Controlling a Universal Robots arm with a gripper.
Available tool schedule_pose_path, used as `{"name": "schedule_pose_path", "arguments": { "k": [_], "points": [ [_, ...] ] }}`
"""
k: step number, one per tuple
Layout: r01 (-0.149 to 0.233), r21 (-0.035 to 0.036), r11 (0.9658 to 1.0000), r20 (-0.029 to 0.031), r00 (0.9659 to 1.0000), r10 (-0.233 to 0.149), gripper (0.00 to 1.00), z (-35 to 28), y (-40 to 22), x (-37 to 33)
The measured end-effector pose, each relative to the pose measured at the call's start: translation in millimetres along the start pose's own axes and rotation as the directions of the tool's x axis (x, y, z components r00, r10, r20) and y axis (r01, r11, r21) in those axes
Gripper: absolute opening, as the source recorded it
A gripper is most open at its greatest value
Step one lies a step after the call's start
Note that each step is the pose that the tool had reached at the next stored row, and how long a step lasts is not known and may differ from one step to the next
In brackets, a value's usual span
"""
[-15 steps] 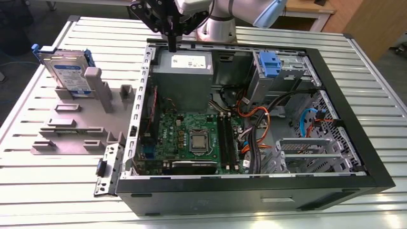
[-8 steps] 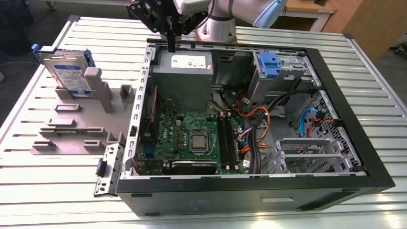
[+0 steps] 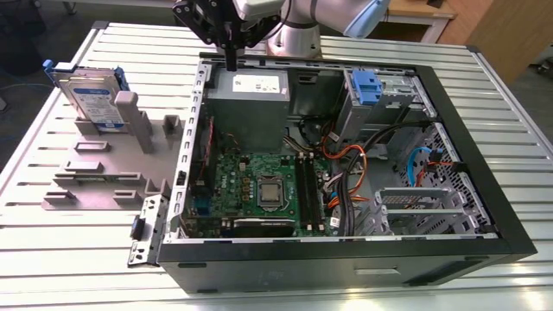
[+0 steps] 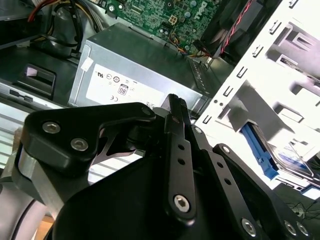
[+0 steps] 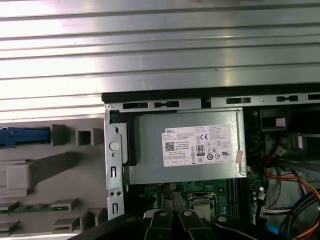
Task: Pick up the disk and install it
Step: 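Reach for the disk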
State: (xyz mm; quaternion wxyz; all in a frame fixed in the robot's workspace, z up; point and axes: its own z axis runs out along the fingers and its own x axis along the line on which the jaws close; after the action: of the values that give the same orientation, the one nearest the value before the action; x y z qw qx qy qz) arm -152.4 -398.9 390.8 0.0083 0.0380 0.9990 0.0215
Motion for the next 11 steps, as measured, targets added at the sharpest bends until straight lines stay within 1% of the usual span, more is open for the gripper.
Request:
{"name": "schedule_pose_path", "arguments": {
  "k": [11],
  "points": [
    [0.0,0.0001,1.0,-0.002,1.0,0.0,0.11,0.3,-0.2,2.7]
  ]
}}
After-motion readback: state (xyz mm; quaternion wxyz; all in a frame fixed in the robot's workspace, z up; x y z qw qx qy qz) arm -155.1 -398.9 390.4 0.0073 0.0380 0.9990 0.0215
